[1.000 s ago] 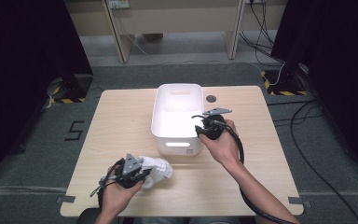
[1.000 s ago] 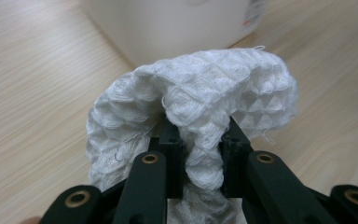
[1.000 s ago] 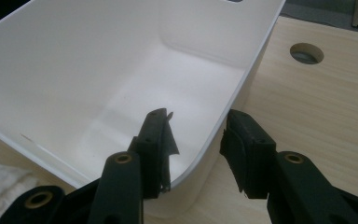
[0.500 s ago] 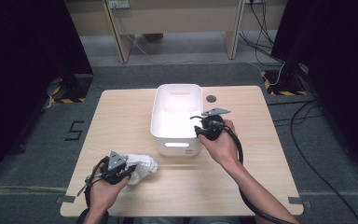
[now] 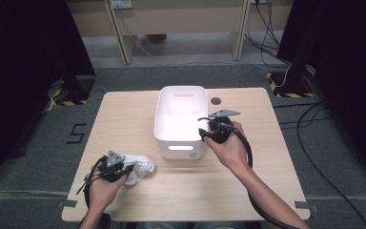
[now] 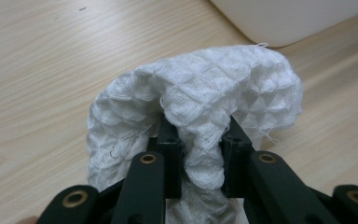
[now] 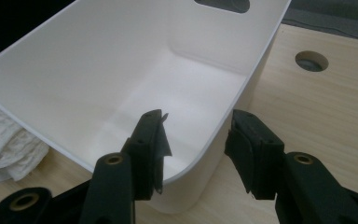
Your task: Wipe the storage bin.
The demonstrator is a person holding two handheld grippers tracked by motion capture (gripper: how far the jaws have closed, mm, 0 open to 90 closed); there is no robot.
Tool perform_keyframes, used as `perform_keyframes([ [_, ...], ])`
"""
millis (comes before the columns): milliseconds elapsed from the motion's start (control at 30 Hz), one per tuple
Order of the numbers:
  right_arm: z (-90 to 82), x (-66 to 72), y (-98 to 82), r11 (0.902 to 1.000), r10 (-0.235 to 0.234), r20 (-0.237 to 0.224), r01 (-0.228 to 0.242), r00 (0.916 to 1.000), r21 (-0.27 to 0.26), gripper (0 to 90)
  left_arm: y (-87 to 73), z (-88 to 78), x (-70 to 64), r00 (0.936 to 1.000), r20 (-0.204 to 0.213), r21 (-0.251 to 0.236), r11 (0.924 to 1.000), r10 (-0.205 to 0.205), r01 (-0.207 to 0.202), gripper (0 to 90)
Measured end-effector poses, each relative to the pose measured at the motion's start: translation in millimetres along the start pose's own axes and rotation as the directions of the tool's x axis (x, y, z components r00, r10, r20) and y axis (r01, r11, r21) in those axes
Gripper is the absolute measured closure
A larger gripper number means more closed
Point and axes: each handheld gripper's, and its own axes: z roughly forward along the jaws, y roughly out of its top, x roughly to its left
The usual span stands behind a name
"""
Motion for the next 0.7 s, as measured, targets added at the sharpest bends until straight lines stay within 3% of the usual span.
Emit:
perform_keyframes([
  [133, -8.5, -5.0, 2.6, 0.9991, 0.016, 0.001, -0.016, 0.9999, -0.039, 55.4, 7.1, 10.5, 10.4, 0.9997, -0.022, 0.004, 1.0, -0.005, 0.005, 74.1],
  [267, -16.1, -21.6, 1.0, 0.9962, 0.049, 0.028, -0.047, 0.9984, -0.073, 55.6, 19.0, 24.4, 20.0, 0.9993, -0.037, 0.014, 0.9999, -0.008, 0.009, 74.1],
  [467, -18.9, -40.0, -6.3, 0.996, 0.072, 0.062, -0.068, 0.9955, -0.058, 55.5, 27.3, 41.1, 26.3, 0.9991, -0.04, 0.025, 0.9996, -0.015, 0.016, 73.9],
  [700, -16.0, -54.7, -21.0, 0.9951, 0.098, 0.079, -0.096, 0.9921, -0.025, 55.6, 22.3, 57.1, 26.9, 0.9987, -0.044, 0.055, 0.9981, -0.026, 0.028, 69.8],
])
